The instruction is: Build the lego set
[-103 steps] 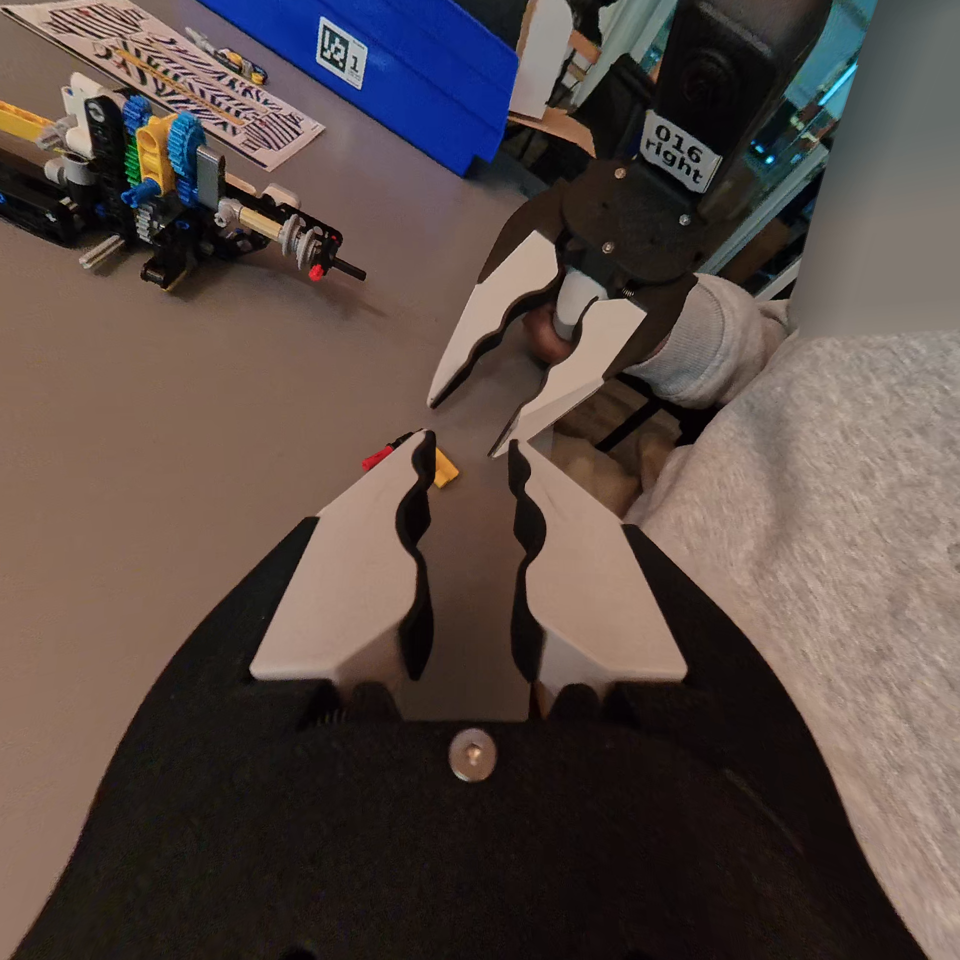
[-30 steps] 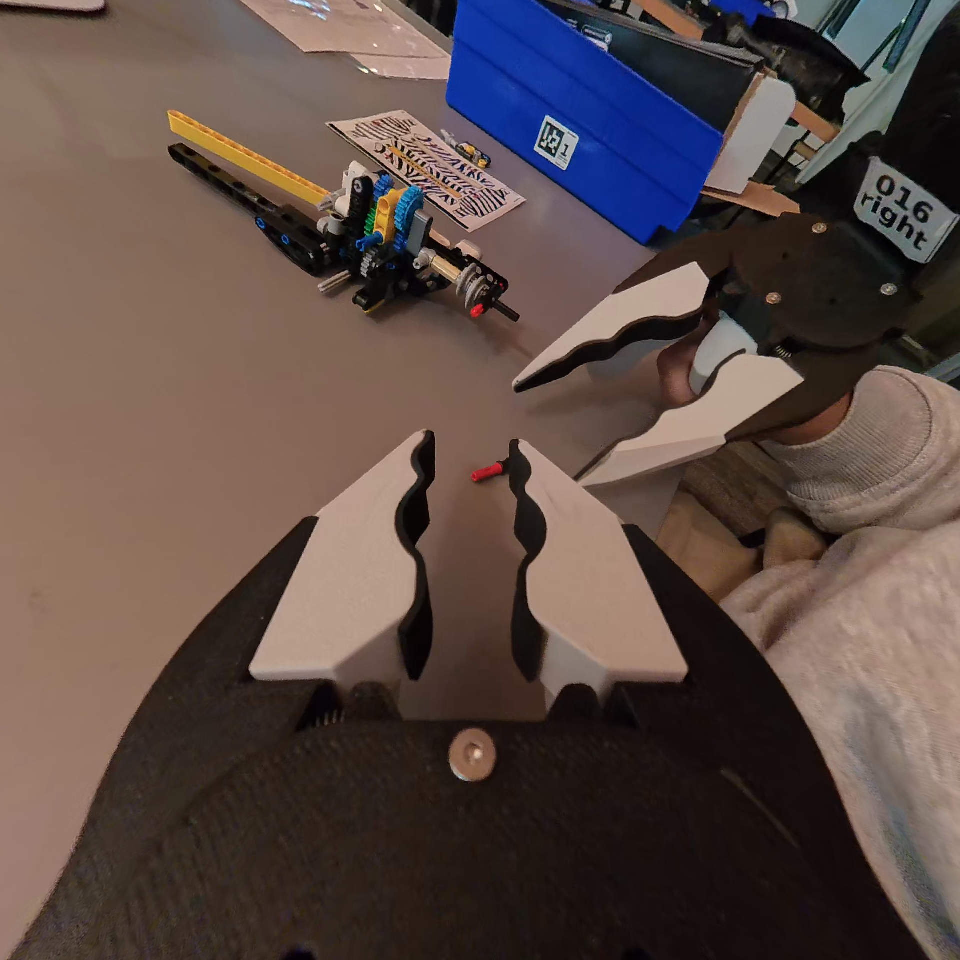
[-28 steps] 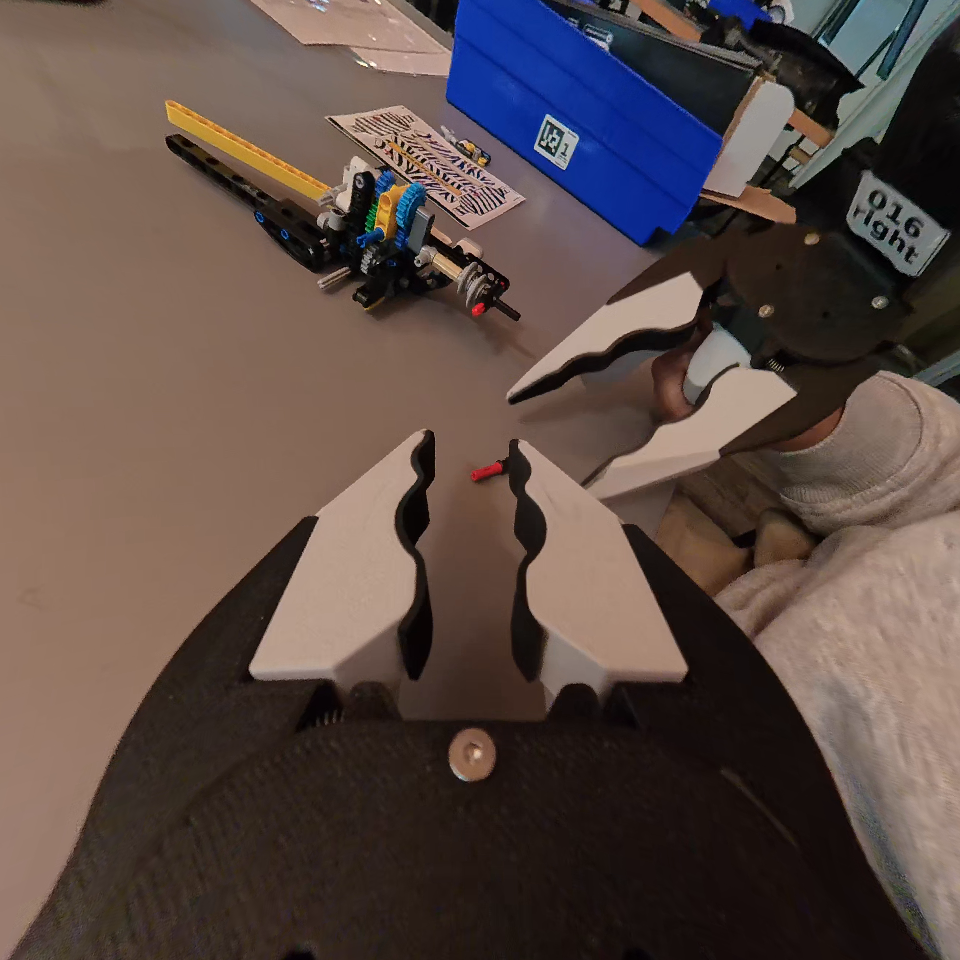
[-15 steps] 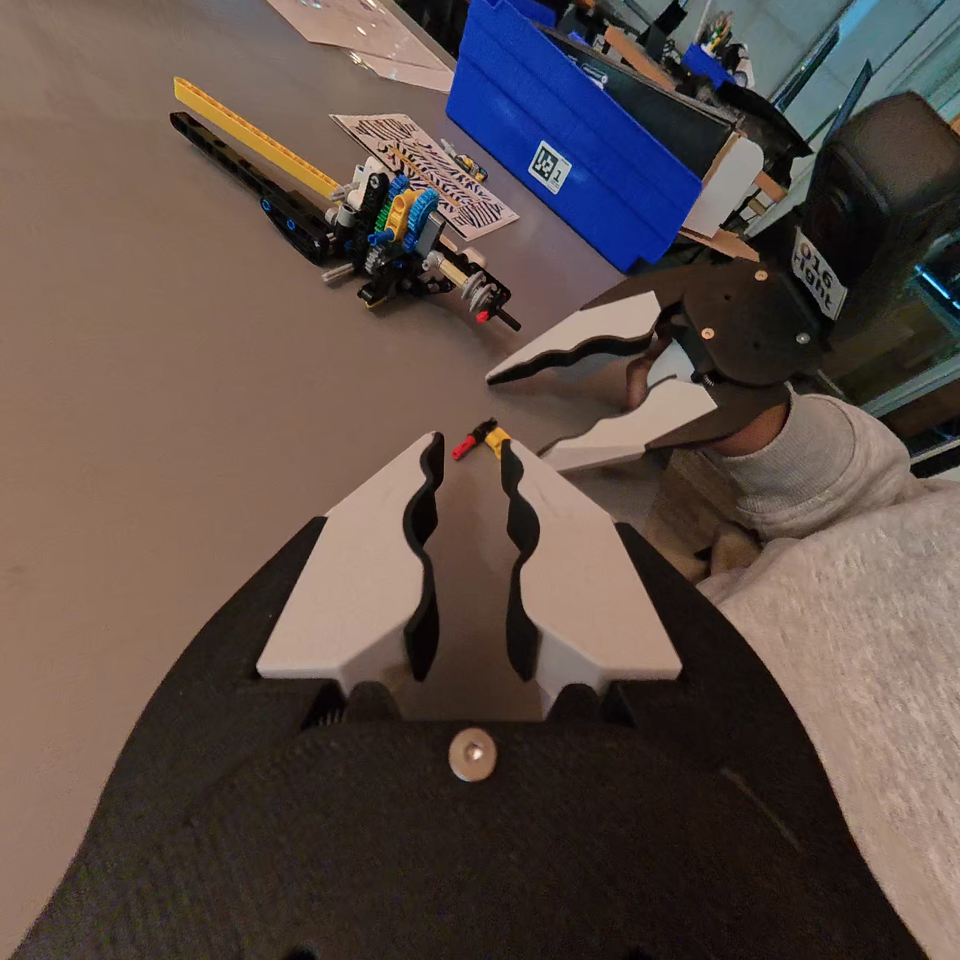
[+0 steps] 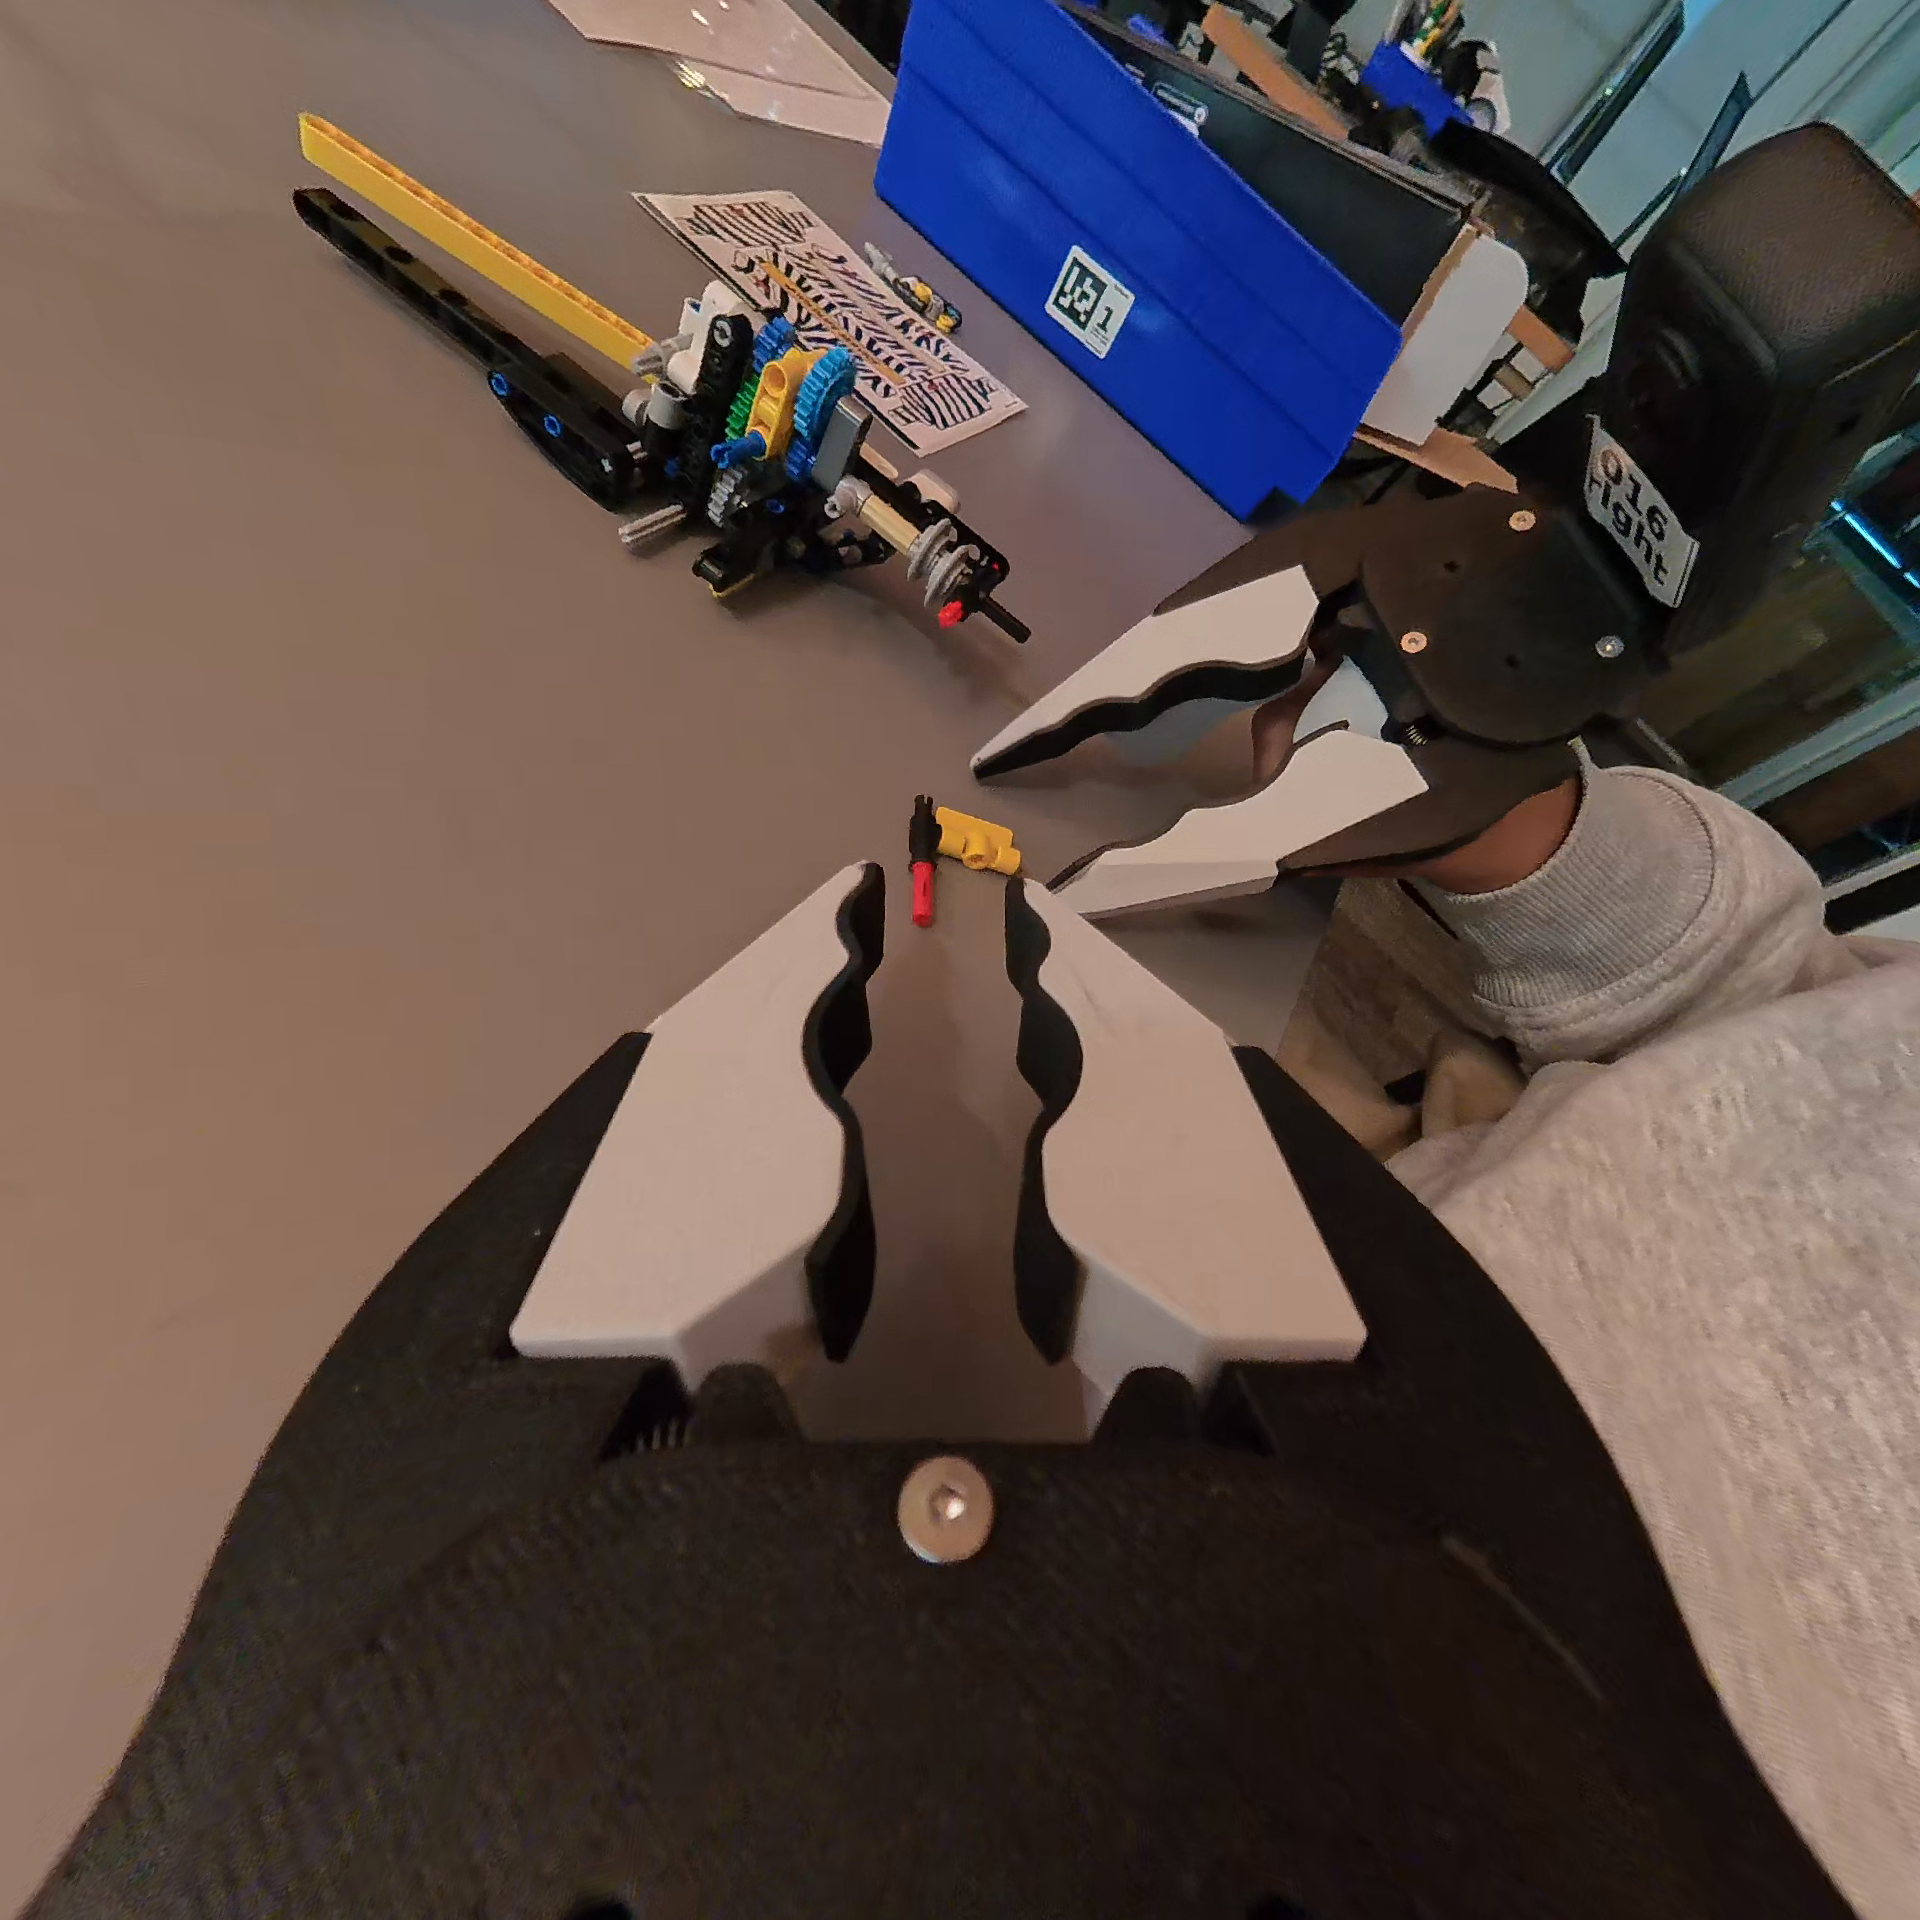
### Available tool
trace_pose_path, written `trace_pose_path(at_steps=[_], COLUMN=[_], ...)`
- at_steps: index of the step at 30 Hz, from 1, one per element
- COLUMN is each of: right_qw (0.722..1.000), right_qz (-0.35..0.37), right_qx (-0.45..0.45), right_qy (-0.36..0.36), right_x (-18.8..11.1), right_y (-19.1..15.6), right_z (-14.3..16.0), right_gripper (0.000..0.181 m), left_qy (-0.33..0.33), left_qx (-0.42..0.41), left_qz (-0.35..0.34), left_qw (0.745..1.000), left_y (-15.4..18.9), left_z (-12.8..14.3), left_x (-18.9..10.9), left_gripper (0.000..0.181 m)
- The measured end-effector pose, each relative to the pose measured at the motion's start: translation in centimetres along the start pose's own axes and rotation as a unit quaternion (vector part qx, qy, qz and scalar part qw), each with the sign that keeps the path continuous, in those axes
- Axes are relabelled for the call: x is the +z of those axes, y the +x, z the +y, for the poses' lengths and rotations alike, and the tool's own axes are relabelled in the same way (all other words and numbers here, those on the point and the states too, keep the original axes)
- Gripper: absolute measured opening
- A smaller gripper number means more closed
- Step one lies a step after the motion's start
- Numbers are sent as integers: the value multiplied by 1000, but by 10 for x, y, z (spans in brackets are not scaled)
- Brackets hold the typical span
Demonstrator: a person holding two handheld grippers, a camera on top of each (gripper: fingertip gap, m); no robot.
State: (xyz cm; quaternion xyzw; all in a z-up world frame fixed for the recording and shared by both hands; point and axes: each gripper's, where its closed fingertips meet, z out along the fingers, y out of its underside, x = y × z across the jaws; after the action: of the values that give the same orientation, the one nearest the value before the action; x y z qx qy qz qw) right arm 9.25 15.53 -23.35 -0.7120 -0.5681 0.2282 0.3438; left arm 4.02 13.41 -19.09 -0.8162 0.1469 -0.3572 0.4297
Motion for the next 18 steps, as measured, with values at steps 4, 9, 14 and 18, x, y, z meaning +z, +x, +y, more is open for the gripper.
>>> trace_pose_path(at_steps=[4, 9, 14, 18], right_qw=[1000, 1000, 1000, 1000], right_qz=[-9, -10, -13, -11], right_qx=[9, 19, 27, 28], right_qy=[2, 2, 0, 0], right_x=[2, 2, 2, 2], right_y=[-3, -2, -1, -1], right_z=[-1, -1, 0, 0], right_gripper=[38, 37, 37, 38], left_qy=[-1, -1, -5, -16], left_qx=[-4, -9, 22, 51], left_qz=[1, 0, -17, -23], left_qw=[1000, 1000, 1000, 998], left_y=[-1, -2, 1, 5], left_z=[0, 0, 1, 4], left_x=[0, 0, 1, 3], left_gripper=[21, 21, 21, 21])
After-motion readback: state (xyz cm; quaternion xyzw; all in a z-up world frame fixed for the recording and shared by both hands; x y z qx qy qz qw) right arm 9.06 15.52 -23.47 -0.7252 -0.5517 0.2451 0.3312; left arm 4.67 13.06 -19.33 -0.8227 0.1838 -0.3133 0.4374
